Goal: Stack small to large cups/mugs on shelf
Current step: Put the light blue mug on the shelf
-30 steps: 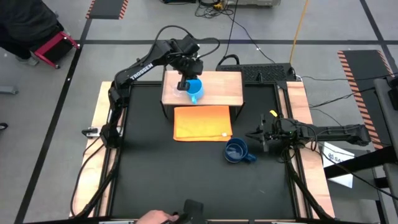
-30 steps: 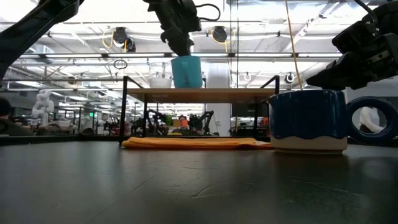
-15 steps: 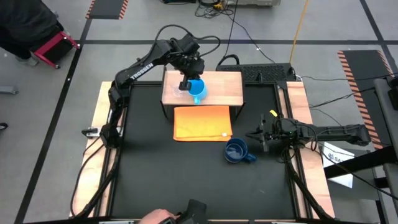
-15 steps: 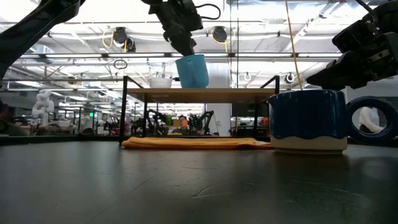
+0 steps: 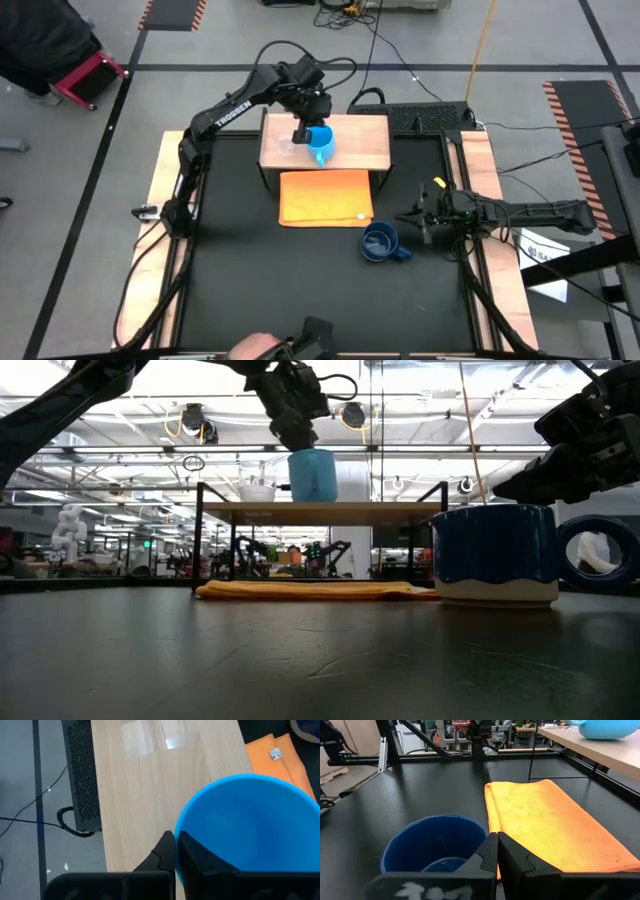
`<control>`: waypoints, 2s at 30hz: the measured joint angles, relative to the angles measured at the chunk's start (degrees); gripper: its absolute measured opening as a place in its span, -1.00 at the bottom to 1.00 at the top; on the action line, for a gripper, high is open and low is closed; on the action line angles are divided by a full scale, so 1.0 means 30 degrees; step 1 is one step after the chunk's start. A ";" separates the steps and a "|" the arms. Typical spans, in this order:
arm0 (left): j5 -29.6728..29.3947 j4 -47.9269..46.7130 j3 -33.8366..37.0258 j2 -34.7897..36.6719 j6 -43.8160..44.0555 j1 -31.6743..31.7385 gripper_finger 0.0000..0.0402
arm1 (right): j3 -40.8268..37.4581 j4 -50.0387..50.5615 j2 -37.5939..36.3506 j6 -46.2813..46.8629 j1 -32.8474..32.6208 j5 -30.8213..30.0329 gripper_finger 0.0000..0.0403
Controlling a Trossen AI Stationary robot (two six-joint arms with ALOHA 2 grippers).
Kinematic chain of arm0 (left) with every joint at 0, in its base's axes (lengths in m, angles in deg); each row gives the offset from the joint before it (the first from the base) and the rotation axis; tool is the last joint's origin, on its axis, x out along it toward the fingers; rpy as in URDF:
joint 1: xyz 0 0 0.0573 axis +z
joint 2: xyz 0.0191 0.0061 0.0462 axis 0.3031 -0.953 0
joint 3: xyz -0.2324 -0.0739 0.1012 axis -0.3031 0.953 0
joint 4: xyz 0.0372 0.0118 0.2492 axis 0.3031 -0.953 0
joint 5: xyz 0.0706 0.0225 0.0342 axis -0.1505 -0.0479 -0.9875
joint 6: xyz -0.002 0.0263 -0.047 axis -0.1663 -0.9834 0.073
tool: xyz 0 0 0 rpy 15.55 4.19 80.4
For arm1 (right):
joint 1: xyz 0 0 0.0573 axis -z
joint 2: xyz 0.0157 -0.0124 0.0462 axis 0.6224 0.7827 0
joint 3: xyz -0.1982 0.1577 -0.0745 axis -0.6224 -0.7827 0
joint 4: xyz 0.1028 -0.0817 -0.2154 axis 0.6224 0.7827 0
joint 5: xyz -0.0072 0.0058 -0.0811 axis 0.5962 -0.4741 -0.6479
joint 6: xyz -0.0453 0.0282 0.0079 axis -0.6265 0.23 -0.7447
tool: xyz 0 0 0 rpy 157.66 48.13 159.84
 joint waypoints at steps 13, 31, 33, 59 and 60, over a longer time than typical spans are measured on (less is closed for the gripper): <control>-0.1022 -0.0383 0.0019 -0.0022 -0.0383 -0.0153 -0.98 | 0.0003 0.0007 -0.0007 -0.0220 0.0002 0.0000 -1.00; -0.1674 -0.0020 0.0055 -0.0022 0.1153 0.0022 -0.93 | 0.0003 0.0036 -0.0007 -0.0220 -0.0002 0.0000 -1.00; -0.1786 0.0018 0.0062 -0.0026 0.1220 0.0026 -0.90 | 0.0000 0.0036 -0.0002 -0.0220 -0.0002 0.0005 -1.00; -0.2738 0.0119 0.0062 -0.0044 0.0496 -0.0536 -0.86 | 0.0004 0.0058 -0.0007 -0.0220 -0.0002 0.0007 -1.00; -0.2881 0.0119 0.0062 -0.0044 0.0460 -0.0567 -0.86 | 0.0004 0.0058 -0.0002 -0.0220 0.0003 0.0007 -1.00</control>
